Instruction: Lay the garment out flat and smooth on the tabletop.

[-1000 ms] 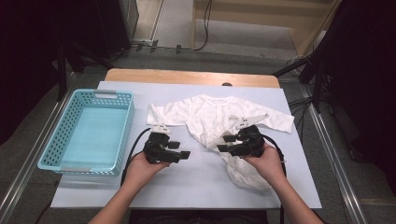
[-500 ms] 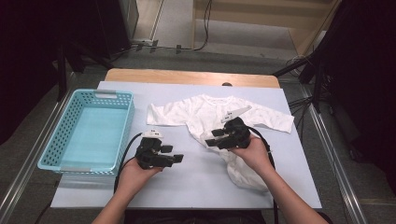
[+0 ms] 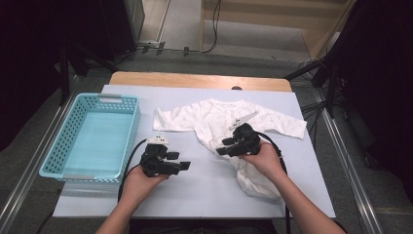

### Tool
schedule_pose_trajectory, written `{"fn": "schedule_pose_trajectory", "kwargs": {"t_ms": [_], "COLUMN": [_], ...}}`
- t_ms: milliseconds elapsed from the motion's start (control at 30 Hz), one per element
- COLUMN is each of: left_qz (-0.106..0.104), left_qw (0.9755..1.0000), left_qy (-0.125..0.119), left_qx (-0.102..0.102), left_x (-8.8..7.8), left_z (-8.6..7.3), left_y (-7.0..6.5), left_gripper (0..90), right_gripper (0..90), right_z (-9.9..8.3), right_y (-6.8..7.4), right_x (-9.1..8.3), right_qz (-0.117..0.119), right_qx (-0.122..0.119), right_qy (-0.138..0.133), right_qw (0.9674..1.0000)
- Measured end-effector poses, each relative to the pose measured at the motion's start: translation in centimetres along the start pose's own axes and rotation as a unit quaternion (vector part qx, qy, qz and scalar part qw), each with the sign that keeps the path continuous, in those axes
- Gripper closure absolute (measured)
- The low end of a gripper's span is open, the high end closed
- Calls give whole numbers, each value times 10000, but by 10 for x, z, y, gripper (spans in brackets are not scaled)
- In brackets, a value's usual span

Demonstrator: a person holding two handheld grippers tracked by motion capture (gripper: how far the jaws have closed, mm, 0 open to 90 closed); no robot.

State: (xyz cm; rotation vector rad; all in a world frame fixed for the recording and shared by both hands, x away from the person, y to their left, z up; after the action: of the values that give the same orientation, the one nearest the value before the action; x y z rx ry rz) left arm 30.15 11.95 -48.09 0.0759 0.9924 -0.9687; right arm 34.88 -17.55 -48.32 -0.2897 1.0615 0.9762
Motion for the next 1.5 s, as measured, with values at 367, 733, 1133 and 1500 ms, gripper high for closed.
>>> {"fn": "schedule_pose_trajectory", "kwargs": {"t_ms": [367, 733, 1133, 1500], "left_qz": [-55, -87, -166, -244], "left_qw": [9999, 9998, 9995, 9991], "left_qy": [25, 54, 87, 95], "left_qx": [101, 163, 263, 332], "left_x": [4, 8, 15, 20], "left_z": [6, 11, 18, 25], "left_y": [-1, -3, -5, -6], "left_gripper": [346, 347, 347, 346], "right_gripper": [767, 781, 781, 666], "right_z": [-12, -18, -38, -60], "right_y": [5, 37, 58, 61], "right_x": [-1, -21, -20, -15], "right_qz": [-333, -129, -24, 150], "right_qx": [40, -280, -331, -107], "right_qy": [52, -332, -212, 6], "right_qw": [9994, 9990, 9992, 9998]}}
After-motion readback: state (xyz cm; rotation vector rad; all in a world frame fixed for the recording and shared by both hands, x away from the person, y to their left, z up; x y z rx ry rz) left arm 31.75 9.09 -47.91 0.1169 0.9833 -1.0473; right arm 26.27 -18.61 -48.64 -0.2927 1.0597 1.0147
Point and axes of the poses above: each handheld gripper's, and its own axes: x roughly forward along the jaws, z roughly out of its top, y roughly to its left, the point moved 1 cm from there along x, roughly forward along the jaws, and after that the axes turned 7 degrees about y, right-handed, at the moved point
